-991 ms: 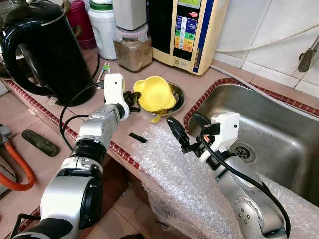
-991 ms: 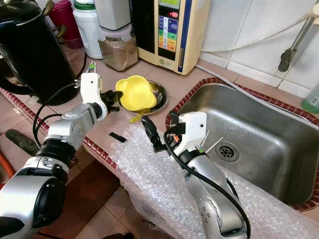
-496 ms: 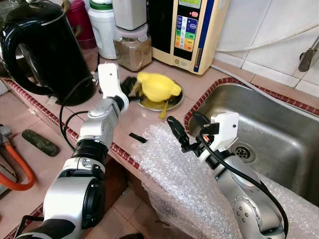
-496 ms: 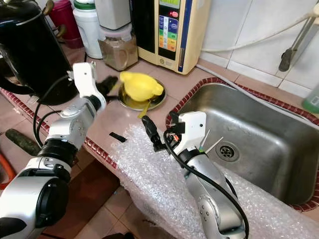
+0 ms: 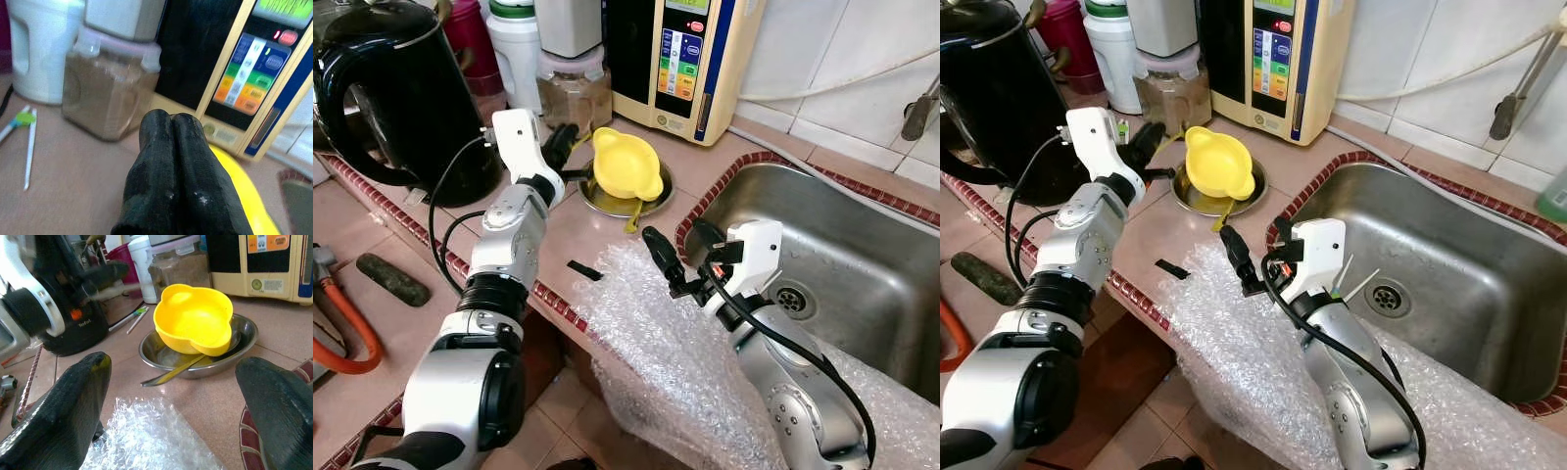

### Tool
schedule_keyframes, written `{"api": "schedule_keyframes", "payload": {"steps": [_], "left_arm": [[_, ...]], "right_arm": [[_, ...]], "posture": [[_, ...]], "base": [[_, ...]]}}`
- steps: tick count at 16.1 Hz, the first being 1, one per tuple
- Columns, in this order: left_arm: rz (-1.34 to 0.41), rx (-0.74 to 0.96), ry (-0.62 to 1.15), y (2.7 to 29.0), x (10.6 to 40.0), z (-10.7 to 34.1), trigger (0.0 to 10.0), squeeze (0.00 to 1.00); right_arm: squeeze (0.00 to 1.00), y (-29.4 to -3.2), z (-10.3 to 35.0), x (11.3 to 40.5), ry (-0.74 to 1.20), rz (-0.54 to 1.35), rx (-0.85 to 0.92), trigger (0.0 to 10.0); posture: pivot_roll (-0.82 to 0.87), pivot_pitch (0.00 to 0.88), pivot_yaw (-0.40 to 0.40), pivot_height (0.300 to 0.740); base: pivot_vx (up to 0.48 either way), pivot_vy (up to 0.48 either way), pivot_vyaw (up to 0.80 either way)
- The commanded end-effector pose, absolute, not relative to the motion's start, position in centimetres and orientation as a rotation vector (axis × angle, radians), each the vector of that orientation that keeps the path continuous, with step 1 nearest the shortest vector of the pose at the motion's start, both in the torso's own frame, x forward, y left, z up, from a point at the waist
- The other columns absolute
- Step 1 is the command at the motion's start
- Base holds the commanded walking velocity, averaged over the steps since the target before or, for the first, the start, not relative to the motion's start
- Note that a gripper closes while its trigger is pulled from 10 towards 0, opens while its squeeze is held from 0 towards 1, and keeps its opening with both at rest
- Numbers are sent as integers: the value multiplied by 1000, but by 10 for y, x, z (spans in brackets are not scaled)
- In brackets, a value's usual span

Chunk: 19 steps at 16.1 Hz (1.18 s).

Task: Kitchen organization

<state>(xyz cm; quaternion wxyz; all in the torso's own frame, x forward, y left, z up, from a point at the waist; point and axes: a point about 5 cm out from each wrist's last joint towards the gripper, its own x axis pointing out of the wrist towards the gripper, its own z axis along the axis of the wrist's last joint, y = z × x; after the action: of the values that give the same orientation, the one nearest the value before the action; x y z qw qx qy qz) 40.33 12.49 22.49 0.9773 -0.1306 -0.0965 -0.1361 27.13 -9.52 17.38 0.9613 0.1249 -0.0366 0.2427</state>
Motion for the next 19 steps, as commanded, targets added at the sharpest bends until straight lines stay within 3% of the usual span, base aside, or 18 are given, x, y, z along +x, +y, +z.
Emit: {"api": "schedule_keyframes", "payload": {"steps": [1,7,11,13,16,18,19], "left_arm": [[-303,-259,-262,123,402,237,0,0],[-287,-201,-236,121,402,230,0,0],[-250,-49,-518,125,391,268,0,0],[-384,-199,-543,106,385,283,0,0],[-437,-355,-509,100,383,282,0,0],[-508,-575,-388,97,383,271,0,0],[-521,-597,-371,97,383,270,0,0]], "right_arm": [[0,-96,176,272,-85,487,252,10000],[0,-96,175,273,-86,483,248,10000],[0,-97,174,272,-86,476,246,10000],[0,-99,176,274,-94,460,249,10000],[0,-102,176,277,-98,438,248,10000],[0,-104,176,277,-96,428,249,10000],[0,-104,176,277,-96,427,249,10000]], "posture": [[6,89,55,740],[5,90,55,740],[3,94,53,740],[5,95,50,740],[4,96,48,740],[4,95,46,740],[3,95,46,740]], "base": [[0,0,0],[0,0,0],[0,0,0],[0,0,0],[0,0,0],[0,0,0],[0,0,0]]}}
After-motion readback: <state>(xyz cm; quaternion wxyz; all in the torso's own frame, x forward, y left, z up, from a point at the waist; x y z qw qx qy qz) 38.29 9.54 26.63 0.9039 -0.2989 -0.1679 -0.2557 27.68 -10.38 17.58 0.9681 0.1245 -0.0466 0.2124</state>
